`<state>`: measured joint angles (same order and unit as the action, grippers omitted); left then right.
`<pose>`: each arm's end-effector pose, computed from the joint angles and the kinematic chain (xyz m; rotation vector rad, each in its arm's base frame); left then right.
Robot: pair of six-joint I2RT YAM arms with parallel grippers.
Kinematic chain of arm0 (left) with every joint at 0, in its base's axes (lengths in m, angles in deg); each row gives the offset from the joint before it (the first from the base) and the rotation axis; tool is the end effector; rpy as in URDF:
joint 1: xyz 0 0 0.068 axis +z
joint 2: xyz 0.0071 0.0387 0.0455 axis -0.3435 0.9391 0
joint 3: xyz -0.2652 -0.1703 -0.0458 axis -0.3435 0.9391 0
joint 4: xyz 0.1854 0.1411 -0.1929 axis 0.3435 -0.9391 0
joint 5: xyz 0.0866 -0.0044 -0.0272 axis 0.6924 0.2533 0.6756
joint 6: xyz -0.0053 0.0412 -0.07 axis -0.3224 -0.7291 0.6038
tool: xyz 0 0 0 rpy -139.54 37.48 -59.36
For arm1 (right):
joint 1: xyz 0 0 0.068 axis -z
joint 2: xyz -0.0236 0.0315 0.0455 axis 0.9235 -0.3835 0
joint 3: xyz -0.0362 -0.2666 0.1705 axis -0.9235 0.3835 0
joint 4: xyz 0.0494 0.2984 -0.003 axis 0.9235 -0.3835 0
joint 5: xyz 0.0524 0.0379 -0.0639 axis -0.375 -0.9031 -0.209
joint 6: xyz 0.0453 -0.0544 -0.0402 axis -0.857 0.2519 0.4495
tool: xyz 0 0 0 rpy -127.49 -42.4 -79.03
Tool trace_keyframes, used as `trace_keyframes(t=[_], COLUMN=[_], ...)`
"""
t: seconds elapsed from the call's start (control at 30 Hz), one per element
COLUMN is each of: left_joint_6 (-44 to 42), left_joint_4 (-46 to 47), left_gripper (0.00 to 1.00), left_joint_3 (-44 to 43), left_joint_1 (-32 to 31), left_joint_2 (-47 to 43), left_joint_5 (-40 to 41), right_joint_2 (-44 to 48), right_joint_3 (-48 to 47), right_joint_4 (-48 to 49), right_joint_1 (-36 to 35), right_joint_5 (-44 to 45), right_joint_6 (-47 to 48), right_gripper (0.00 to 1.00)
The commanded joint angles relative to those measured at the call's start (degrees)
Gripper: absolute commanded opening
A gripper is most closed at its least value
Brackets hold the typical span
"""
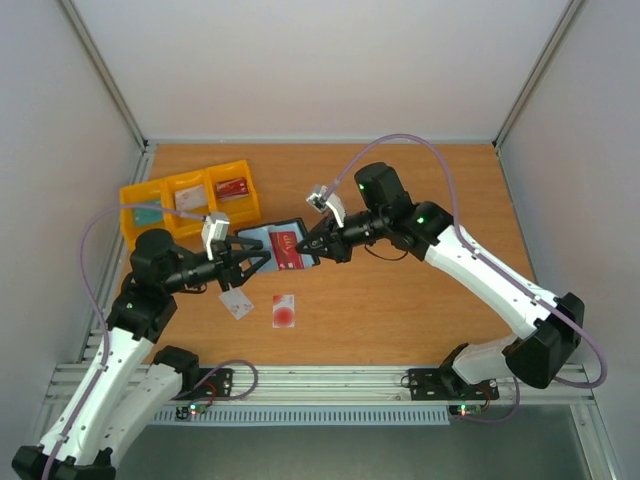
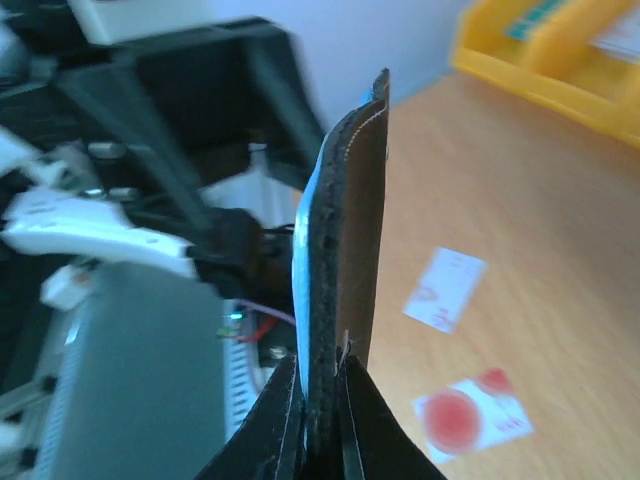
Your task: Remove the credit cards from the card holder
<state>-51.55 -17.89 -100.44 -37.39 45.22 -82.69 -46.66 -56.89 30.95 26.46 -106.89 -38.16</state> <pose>0.1524 -0.1021 0.3508 0.5874 1.7503 -1.1954 0.2362 0.2705 0.3945 -1.5176 1.5603 1.0124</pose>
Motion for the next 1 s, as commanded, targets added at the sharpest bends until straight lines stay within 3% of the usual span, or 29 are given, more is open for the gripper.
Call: trace_keyframes(t=[0.0,0.23,0.33,0.47,0.7,0.77,0.97], left_joint_6=[-1.1,3.2,4.6,4.4,6.5,6.8,8.3], left_joint_4=[-0.6,8.4,11.4,12.0,16.3,16.6,15.2], left_gripper=[0.49,0.45,0.38,0.17,0.1,0.01,0.0], left_joint_3=[0.7,2.1,2.3,2.1,2.0,2.0,1.9], left_joint_1=[0.4,0.4,0.3,0.2,0.1,0.0,0.1], left_joint_2=[-1.2,-0.3,-0.3,-0.3,-0.1,-0.2,-0.9], left_joint_5=[-4.7,-11.1,-13.0,-14.3,-16.9,-17.5,-15.6], right_joint_2=[2.8,2.6,2.3,2.1,1.1,1.1,2.0], right_joint_3=[1.5,2.6,2.6,2.6,2.0,2.0,2.7], right_joint_4=[7.6,13.2,13.5,13.5,12.7,12.7,10.8], right_joint_1=[-0.4,-0.5,-0.4,-0.5,-0.5,-0.5,1.8], right_joint_5=[-17.8,-21.7,-21.8,-21.4,-20.2,-20.0,-19.4], right_joint_6=[2.8,0.2,-0.1,0.1,0.2,0.2,2.3], right_gripper=[0.01,0.01,0.01,0.01,0.01,0.01,0.01])
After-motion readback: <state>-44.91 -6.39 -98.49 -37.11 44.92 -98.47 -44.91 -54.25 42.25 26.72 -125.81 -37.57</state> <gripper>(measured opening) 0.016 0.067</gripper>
